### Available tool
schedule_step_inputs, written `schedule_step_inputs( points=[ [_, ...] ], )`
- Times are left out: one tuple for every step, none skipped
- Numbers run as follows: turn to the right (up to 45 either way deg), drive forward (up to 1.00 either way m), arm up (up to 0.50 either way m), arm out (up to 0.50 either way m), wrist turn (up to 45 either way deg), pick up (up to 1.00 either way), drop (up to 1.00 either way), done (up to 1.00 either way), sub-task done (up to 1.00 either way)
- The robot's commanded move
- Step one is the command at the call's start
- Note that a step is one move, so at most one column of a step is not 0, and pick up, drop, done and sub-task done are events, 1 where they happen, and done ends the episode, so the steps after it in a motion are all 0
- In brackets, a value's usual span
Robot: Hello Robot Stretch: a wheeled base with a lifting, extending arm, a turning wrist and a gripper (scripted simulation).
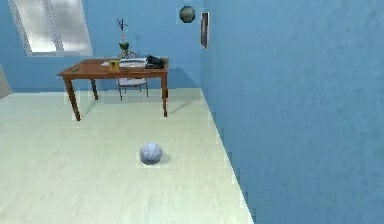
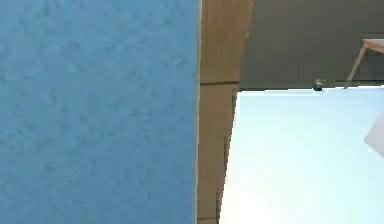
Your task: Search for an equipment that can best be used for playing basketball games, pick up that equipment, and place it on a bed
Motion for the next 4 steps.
schedule_step_inputs(
  points=[
    [0.0, 1.0, 0.0, 0.0, 0.0, 0.0, 0.0, 0.0, 0.0],
    [-45.0, 0.0, 0.0, 0.0, 0.0, 0.0, 0.0, 0.0, 0.0],
    [-45.0, 0.0, 0.0, 0.0, 0.0, 0.0, 0.0, 0.0, 0.0],
    [-27.0, 0.0, 0.0, 0.0, 0.0, 0.0, 0.0, 0.0, 0.0]
  ],
)
